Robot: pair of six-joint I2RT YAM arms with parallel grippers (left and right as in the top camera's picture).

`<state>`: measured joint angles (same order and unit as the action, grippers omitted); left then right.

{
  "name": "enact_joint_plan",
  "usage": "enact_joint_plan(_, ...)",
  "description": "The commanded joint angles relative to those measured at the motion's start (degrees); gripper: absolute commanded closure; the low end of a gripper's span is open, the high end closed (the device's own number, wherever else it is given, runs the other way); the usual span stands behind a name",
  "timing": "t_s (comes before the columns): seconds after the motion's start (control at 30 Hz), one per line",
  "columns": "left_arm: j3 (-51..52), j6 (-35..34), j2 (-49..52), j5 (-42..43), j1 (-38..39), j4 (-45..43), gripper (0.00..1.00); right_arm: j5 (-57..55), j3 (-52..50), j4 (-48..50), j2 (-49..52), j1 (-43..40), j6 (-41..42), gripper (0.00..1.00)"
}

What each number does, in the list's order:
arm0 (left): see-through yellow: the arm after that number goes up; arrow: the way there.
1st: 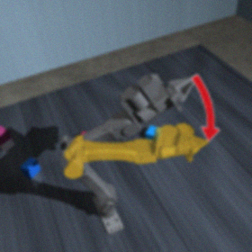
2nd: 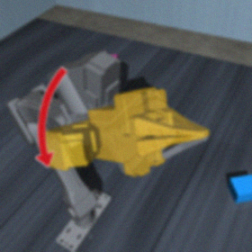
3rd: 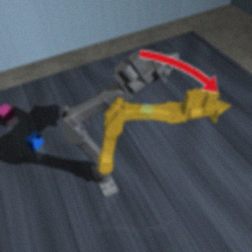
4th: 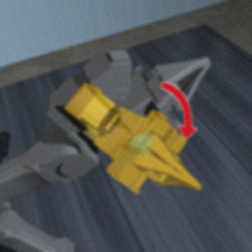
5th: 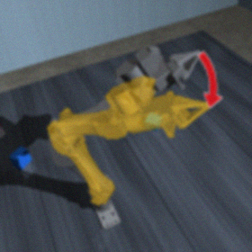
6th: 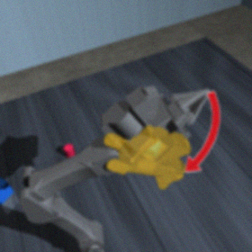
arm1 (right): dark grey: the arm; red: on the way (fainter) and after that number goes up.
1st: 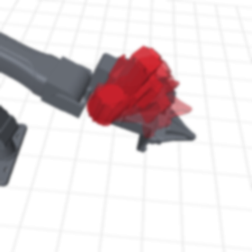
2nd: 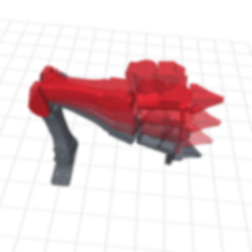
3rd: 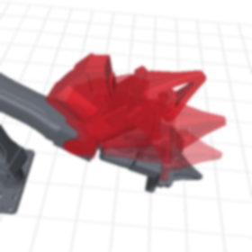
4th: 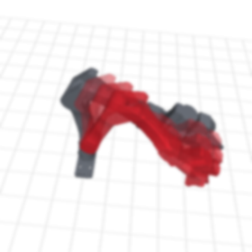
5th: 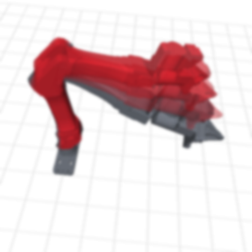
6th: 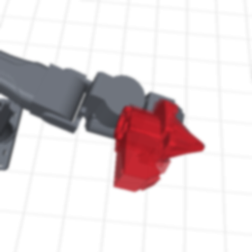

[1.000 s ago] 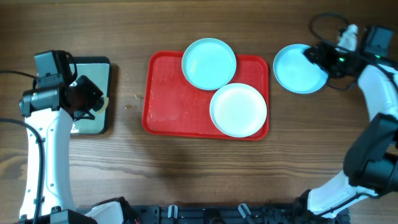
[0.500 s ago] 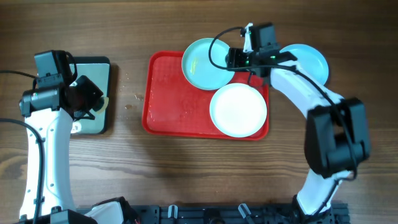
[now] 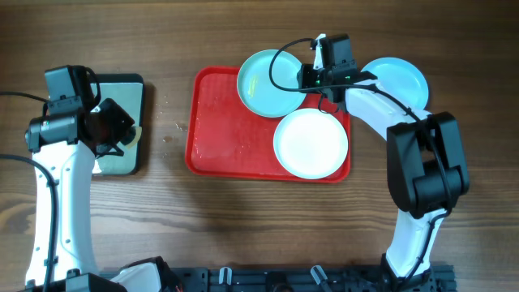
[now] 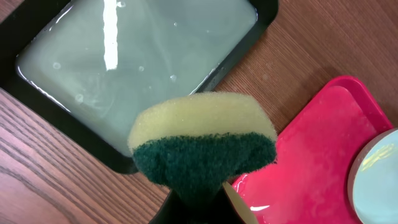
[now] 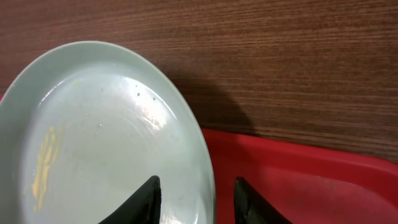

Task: Clean dirty plates on tray and stack at the side

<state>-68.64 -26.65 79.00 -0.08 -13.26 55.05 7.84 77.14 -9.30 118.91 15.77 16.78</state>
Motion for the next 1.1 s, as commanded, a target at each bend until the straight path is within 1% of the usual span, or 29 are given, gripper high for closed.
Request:
enact_joint_plan(0.0, -0.7, 0.92, -0.24, 0.26, -0.26, -0.33, 0.96, -0.52, 0.09, 0.07, 2.97, 0.2, -1.57, 0.61)
enact_joint_plan(0.13, -0.7, 0.92, -0.24, 0.26, -0.26, -0.33, 0.96, -0.26, 0.09, -0.31, 3.56, 0.2, -1.57, 0.61)
enact_joint_plan(0.17, -0.7, 0.92, -0.24, 0.26, -0.26, -0.33, 0.96, 0.26, 0.09, 0.0, 3.48, 0.2, -1.57, 0.63)
enact_joint_plan(0.2, -0.7, 0.92, -0.24, 0.26, -0.26, -0.35, 0.96, 1.29, 0.09, 0.33, 3.45, 0.2, -1.57, 0.68)
enact_joint_plan(0.27, -0.7, 0.92, -0.24, 0.26, -0.26, -0.35, 0.96, 3.23, 0.11, 0.48, 3.45, 0.2, -1.57, 0.84)
enact_joint_plan(0.3, -0.7, 0.92, -0.24, 0.28, -0.26, -0.35, 0.96, 4.44, 0.11, 0.46, 3.45, 0.2, -1.55, 0.9)
enact_joint_plan(0.33, -0.7, 0.92, -0.24, 0.28, -0.24, -0.35, 0.96, 6.1, 0.11, 0.44, 3.45, 0.28, -1.53, 0.93)
enact_joint_plan(0.43, -0.7, 0.92, -0.24, 0.74, -0.24, -0.42, 0.96, 9.51, 0.11, -0.26, 3.19, 1.33, -1.53, 0.96)
enact_joint_plan(0.5, -0.7, 0.92, -0.24, 3.23, -0.07, -0.7, 0.96, 10.27, 0.11, -1.66, 2.67, 2.84, -1.62, 0.96)
enact_joint_plan(0.57, -0.7, 0.96, -0.24, 5.73, 0.79, -1.49, 0.96, 10.27, 0.17, -4.07, 1.92, 5.2, -2.62, 0.96)
enact_joint_plan(0.63, -0.7, 0.94, -0.24, 6.49, 2.38, -2.49, 0.96, 10.25, 0.66, -6.93, 1.11, 7.39, -3.28, 0.96)
enact_joint_plan(0.73, -0.7, 0.9, -0.24, 7.37, 5.9, -3.91, 0.96, 9.99, 1.03, -9.7, -0.2, 10.23, -1.14, 0.96)
enact_joint_plan(0.87, -0.7, 0.37, 0.7, 8.37, 12.66, -5.75, 0.96, 9.79, 1.03, -12.72, -0.31, 11.67, -0.04, 0.96)
enact_joint_plan(0.93, -0.7, -2.12, 3.13, 8.39, 16.76, -7.61, 0.96, 9.79, 1.03, -13.7, -0.31, 11.65, -0.13, 0.96)
enact_joint_plan(1.03, -0.7, -2.8, 7.45, 8.46, 20.98, -10.95, 0.96, 8.7, 1.03, -13.75, -0.31, 11.67, 0.35, 0.96)
enact_joint_plan(1.07, -0.7, -2.82, 9.53, 8.52, 22.62, -12.24, 0.96, 8.0, 1.03, -13.75, -0.31, 11.65, 1.73, 0.96)
